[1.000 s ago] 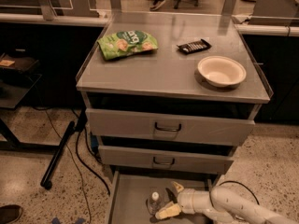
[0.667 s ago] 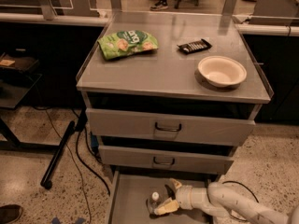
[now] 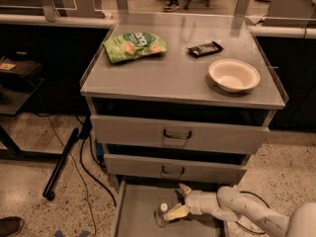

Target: Pick blue plastic bottle from bottom drawer and place on counter

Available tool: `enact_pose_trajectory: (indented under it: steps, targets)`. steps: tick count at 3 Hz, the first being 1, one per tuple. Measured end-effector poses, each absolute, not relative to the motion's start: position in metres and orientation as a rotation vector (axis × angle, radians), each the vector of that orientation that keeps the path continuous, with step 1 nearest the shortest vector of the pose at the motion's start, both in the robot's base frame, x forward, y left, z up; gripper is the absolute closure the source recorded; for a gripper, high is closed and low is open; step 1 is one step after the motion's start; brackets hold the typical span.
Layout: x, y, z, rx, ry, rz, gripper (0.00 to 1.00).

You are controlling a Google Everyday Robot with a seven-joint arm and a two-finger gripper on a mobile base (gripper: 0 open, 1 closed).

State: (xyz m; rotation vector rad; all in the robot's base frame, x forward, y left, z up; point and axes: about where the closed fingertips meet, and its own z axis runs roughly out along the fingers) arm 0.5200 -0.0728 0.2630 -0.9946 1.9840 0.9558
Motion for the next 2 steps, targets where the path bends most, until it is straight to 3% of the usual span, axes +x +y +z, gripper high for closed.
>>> enact_pose_trajectory:
  steps: [2]
  targets:
    - [0.478, -0.069, 0.250, -0.959, 1.983, 1.036, 0.00]
